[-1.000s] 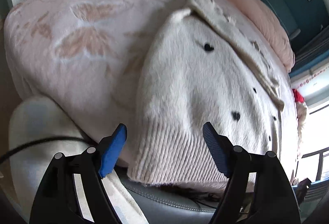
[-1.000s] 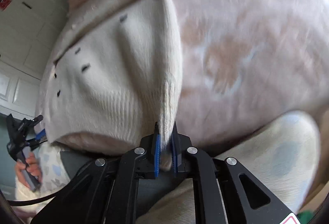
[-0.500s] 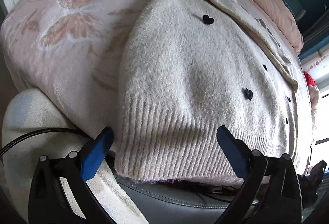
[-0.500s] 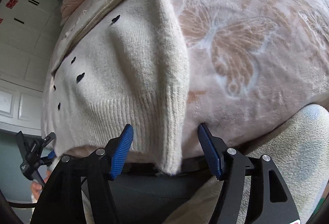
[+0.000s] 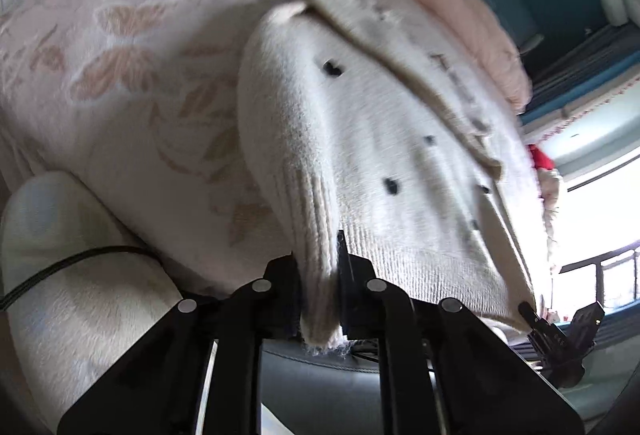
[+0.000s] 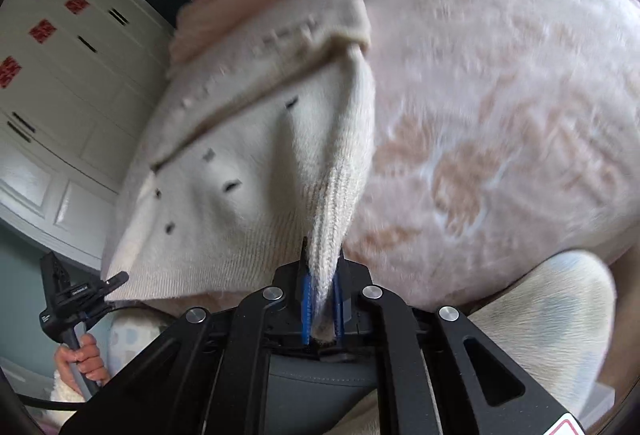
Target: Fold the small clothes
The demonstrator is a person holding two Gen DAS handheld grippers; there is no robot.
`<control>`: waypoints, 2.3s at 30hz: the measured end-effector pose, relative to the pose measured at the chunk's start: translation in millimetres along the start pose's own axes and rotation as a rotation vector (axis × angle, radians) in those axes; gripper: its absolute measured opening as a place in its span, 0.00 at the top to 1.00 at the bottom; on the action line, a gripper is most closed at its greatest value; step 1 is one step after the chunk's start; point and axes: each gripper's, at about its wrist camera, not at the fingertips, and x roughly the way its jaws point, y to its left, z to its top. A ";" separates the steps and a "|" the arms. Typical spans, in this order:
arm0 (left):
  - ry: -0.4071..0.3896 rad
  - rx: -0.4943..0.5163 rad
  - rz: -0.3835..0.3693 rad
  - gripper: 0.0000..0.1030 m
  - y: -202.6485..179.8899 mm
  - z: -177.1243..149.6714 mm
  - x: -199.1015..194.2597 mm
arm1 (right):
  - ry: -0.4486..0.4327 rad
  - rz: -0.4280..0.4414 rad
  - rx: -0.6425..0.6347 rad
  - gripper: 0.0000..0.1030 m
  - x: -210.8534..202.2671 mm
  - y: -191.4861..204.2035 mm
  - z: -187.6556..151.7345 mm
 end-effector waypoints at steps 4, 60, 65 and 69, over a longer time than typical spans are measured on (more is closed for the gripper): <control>-0.017 0.034 -0.038 0.90 -11.7 1.1 -32.9 | -0.055 0.016 -0.054 0.93 -38.1 9.7 3.6; -0.080 0.289 0.202 0.94 -78.4 192.3 119.4 | -0.085 0.021 -0.034 0.93 105.0 -1.1 179.5; -0.242 0.233 0.115 0.94 -99.4 218.7 46.1 | -0.325 0.097 -0.040 0.93 12.6 17.9 198.9; -0.183 0.216 0.222 0.94 -88.8 230.1 82.4 | -0.205 -0.054 0.000 0.93 60.3 -20.0 196.7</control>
